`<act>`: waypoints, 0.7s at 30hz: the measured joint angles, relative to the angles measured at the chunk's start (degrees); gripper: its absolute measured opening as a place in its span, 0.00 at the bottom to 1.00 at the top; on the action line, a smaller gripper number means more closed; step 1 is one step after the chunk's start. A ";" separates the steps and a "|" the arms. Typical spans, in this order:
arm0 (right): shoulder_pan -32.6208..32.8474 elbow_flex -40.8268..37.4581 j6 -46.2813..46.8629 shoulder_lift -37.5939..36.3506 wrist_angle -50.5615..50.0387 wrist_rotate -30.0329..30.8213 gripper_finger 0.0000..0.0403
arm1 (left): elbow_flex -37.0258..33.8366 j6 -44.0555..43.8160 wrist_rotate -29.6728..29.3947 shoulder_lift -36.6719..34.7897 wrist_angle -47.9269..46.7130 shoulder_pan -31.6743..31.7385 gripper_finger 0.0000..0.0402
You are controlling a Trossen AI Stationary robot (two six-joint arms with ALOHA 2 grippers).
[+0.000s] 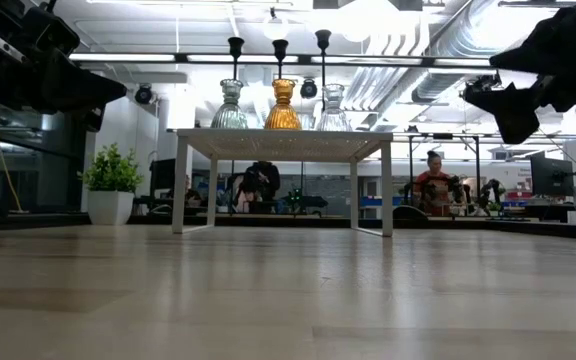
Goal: Pick & Place candle stick holders
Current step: Return to Home Position
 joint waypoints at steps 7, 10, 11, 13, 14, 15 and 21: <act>-5.69 -0.02 0.55 -5.64 -4.76 -8.29 0.64 | 0.00 0.00 0.00 0.01 0.00 0.00 0.00; -6.81 -0.04 0.55 -5.62 -4.80 -8.94 0.64 | 0.00 0.00 0.00 0.00 0.00 0.00 0.00; -6.95 -0.04 0.55 -5.40 -4.91 -8.94 0.64 | 0.00 0.00 0.00 0.00 0.00 -0.01 0.00; -6.99 -0.04 0.55 -5.16 -4.89 -8.90 0.64 | 0.00 0.00 0.00 -0.01 0.00 0.00 0.00; -6.99 -0.04 0.55 -4.95 -4.89 -8.80 0.64 | 0.00 0.00 0.00 -0.01 0.00 -0.01 0.00; -6.99 -0.04 0.55 -4.86 -4.91 -8.72 0.64 | 0.00 0.00 0.00 -0.01 0.00 -0.01 0.00; -6.97 -0.04 0.51 -4.83 -4.91 -8.72 0.64 | 0.00 0.00 -0.02 0.00 0.00 0.00 0.00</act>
